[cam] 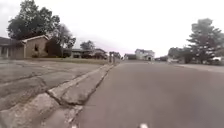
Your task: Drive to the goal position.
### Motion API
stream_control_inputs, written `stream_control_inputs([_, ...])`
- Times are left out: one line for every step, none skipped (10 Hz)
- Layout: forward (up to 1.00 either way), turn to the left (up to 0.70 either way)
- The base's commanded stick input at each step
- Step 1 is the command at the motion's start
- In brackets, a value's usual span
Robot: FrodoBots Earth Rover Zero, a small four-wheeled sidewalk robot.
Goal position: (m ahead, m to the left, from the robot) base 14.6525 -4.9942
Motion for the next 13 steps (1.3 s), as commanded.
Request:
stream_control_inputs([1.0,0.0])
stream_control_inputs([1.0,0.0])
stream_control_inputs([1.0,0.0])
stream_control_inputs([1.0,-0.06])
stream_control_inputs([1.0,-0.17])
stream_control_inputs([1.0,-0.26])
stream_control_inputs([1.0,0.0])
stream_control_inputs([1.0,0.0])
stream_control_inputs([1.0,0.0])
stream_control_inputs([1.0,0.0])
stream_control_inputs([1.0,0.0])
stream_control_inputs([1.0,0.0])
stream_control_inputs([1.0,0.0])
